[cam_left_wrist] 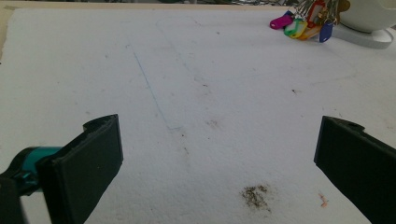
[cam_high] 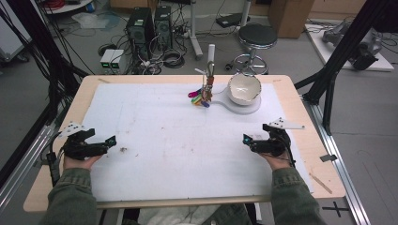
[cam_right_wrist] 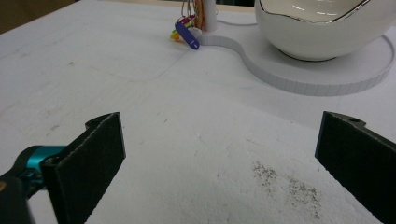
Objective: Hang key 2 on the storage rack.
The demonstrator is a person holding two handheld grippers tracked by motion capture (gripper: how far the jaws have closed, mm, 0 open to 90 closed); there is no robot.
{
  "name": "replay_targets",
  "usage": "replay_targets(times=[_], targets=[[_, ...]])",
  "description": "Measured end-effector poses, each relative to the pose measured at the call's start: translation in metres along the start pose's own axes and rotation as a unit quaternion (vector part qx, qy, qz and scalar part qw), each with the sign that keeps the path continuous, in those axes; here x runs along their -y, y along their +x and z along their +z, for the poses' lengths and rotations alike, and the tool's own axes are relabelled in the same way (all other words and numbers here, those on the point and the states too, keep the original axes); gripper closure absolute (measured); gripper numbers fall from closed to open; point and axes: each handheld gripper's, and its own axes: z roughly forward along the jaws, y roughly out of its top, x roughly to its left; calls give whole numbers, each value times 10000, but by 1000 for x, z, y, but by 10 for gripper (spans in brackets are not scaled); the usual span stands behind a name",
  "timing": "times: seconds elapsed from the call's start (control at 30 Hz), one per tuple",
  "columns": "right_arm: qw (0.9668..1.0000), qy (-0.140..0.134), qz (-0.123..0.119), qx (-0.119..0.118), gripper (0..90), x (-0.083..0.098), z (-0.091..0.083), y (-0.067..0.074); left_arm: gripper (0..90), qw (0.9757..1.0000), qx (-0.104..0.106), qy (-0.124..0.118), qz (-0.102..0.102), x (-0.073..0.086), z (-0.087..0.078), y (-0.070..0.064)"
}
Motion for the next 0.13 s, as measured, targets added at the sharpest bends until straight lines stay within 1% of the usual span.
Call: replay_targets(times=[0.07, 0.13], targets=[[10000, -20, -14, 19, 8, 0, -1, 0, 17, 10000, -13, -28, -8, 0, 0, 1], [9999, -109, -47, 52, 8, -1, -4, 0, 17, 10000, -38, -40, -23, 0, 0, 2]])
